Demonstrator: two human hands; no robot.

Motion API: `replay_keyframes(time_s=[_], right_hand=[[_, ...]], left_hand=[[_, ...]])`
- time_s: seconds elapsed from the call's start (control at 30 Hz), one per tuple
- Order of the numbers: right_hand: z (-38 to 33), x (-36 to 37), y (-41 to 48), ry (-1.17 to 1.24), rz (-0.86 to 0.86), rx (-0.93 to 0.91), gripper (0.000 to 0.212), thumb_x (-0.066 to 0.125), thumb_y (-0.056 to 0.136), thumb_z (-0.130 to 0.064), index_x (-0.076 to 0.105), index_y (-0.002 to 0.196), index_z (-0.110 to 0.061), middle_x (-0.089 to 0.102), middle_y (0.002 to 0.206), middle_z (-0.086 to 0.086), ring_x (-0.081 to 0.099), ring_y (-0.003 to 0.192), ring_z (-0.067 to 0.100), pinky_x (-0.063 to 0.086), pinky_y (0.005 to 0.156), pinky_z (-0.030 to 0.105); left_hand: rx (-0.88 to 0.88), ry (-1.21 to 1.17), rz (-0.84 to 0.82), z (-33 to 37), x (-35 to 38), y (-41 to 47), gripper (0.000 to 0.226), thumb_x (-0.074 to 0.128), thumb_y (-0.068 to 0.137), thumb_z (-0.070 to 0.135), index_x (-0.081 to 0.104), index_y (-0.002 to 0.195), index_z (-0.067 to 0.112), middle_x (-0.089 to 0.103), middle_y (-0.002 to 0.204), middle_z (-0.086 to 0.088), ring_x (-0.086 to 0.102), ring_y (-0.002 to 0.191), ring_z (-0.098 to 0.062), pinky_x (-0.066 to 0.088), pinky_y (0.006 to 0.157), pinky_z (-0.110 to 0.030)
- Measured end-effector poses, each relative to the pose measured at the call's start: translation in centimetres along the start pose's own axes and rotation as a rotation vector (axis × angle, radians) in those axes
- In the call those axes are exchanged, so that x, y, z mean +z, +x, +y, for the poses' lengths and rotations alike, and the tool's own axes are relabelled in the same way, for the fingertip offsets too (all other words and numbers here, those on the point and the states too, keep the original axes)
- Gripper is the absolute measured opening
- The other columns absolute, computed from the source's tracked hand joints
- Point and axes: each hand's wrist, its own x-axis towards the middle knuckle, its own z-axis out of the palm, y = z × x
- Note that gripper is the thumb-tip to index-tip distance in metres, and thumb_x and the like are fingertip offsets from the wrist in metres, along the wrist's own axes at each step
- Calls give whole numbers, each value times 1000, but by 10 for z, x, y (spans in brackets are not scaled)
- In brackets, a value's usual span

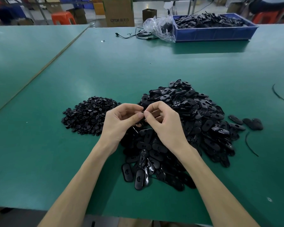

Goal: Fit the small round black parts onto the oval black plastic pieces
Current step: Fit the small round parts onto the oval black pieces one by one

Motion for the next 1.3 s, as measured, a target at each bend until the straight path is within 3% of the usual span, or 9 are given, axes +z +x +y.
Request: replay_keyframes(time_s=[0.1,0.3,0.47,0.6,0.77,0.93,1.07,1.3], right_hand=[[0,0,0,-82,-20,-128,14,67,100,-9,74,107,-20,69,105,-7,66,87,12,49,73,16],[3,-2,-2,-298,53,-305,11,68,101,-10,76,107,-15,63,103,-6,61,89,6,45,76,13],[-2,-1,-2,-186,140,-250,8,72,96,-5,74,99,-12,65,98,-4,62,82,1,43,70,6],[-4,-4,1,33,194,-63,8,73,95,-12,73,97,-19,72,89,-7,69,79,11,54,72,22],[-6,-5,1,167,189,10,13,75,93,-10,74,94,-22,75,87,-7,70,81,12,60,82,32],[-6,-5,0,184,150,29,21,75,93,-7,78,106,-24,75,89,-4,70,84,15,61,87,35],[-6,-3,0,215,155,44,13,79,91,-6,76,98,-16,77,91,0,73,87,24,62,88,44],[-3,-1,0,229,138,48,11,80,91,-8,74,97,-16,78,90,2,76,82,21,62,84,36]], left_hand=[[-15,-7,13,0,0,0,33,84,79,17,73,107,4,76,101,-17,72,89,-20,60,73,-29],[-30,-26,-6,0,2,0,28,81,82,15,73,107,4,75,104,-18,73,91,-22,61,73,-30],[-67,-73,-41,0,2,1,23,73,91,5,75,114,3,67,109,-31,69,93,-25,62,80,-31],[-117,-163,19,0,1,2,22,73,90,9,77,111,5,61,100,-20,63,94,-27,61,88,-35],[-155,-277,146,2,-3,3,22,75,86,16,79,106,7,75,90,-5,70,76,-13,60,76,-25],[-165,-285,212,2,-6,4,19,75,88,18,78,105,9,77,93,-11,67,73,-12,56,67,-20],[-170,-293,232,0,-5,3,21,75,89,13,75,107,2,77,95,-12,73,80,-17,59,74,-23],[-173,-262,178,1,-3,2,15,72,93,3,73,107,1,77,96,-13,75,86,-21,60,80,-25]])
